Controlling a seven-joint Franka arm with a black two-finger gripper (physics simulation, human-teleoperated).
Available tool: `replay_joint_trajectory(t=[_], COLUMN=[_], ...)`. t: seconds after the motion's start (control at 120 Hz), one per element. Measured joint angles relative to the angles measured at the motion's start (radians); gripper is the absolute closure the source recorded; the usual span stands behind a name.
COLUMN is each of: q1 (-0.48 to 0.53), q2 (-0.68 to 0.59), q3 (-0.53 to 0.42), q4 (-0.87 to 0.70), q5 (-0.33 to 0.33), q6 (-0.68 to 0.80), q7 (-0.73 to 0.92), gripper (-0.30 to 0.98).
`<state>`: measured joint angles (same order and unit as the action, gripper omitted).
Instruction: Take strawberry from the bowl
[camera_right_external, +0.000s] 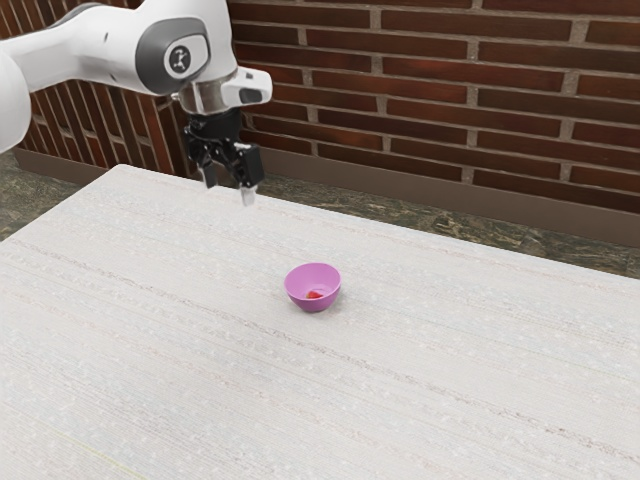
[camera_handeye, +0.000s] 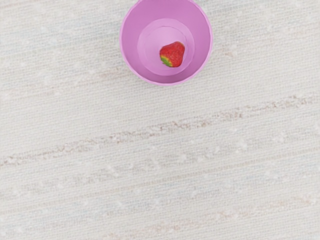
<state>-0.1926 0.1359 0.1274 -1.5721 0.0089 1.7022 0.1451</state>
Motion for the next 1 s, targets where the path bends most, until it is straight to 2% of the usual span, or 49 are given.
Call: replay_joint_trajectory(t=[0.3,0.425,0.617,0.708,1.0], q1=[0.008,-0.002,-0.023,-0.032,-0.031], q2=[0.007,0.079,0.171,0.263,0.445], q3=[-0.013,-0.041,-0.058,-0.081,-0.095], q4=[0.036,0.100,0.114,0.196,0.362], q5=[0.001,0.003,-0.016,-0.027,-0.038], q6=[0.008,0.010,0.013,0.014,0.038], q7=[0.002,0.002,0.000,-0.001,-0.002], gripper=[0.00,0.00,0.00,0.00,0.00])
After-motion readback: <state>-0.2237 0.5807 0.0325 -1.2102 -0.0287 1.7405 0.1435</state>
